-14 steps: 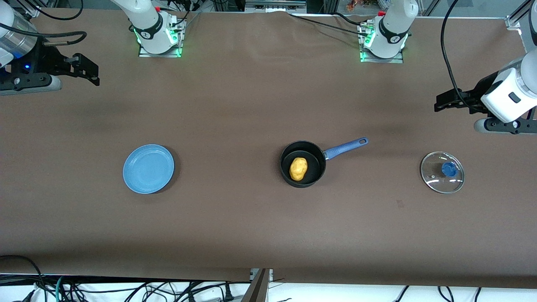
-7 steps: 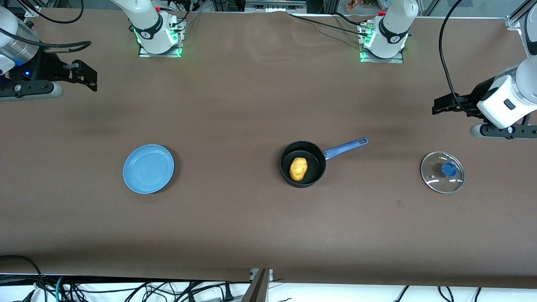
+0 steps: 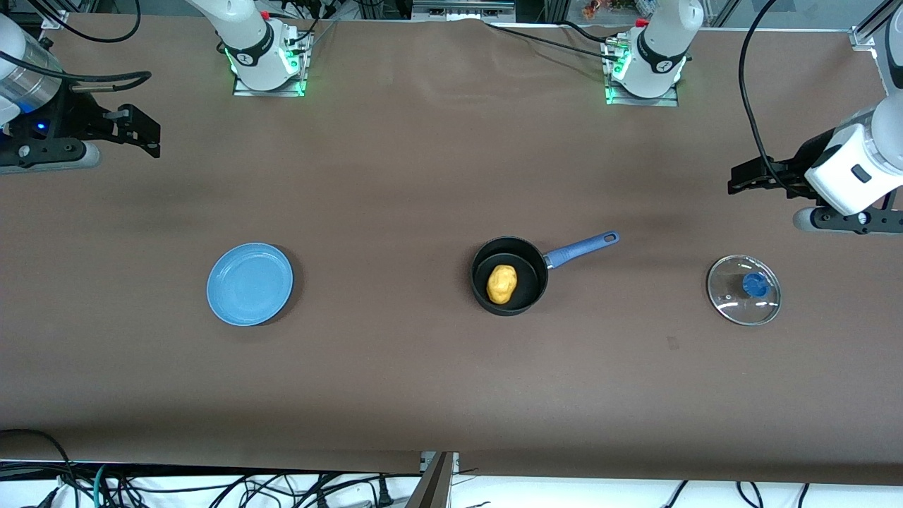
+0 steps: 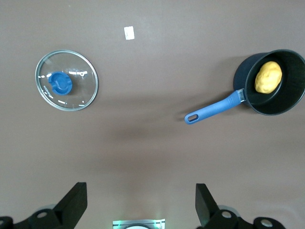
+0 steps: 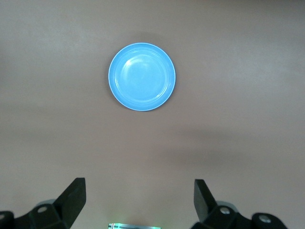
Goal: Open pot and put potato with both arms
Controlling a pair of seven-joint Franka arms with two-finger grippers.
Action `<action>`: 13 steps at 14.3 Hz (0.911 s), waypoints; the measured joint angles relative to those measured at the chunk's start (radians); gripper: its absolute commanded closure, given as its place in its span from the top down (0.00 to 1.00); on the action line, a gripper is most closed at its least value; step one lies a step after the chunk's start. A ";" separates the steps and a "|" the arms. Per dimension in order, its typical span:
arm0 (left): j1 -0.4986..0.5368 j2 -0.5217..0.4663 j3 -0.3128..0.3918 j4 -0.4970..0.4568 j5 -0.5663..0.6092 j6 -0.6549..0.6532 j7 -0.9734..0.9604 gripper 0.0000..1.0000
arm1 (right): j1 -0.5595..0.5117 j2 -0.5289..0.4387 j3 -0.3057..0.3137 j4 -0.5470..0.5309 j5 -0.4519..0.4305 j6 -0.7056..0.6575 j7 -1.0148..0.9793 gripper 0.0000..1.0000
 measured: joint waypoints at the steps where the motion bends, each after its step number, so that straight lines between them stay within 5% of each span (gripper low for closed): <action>1: 0.001 0.005 0.001 0.006 0.000 0.000 0.000 1.00 | 0.000 0.001 0.002 0.000 0.000 0.000 -0.001 1.00; 13: -0.001 0.020 0.001 0.016 0.000 0.000 0.000 1.00 | 0.000 0.002 0.004 0.000 0.000 -0.002 -0.004 1.00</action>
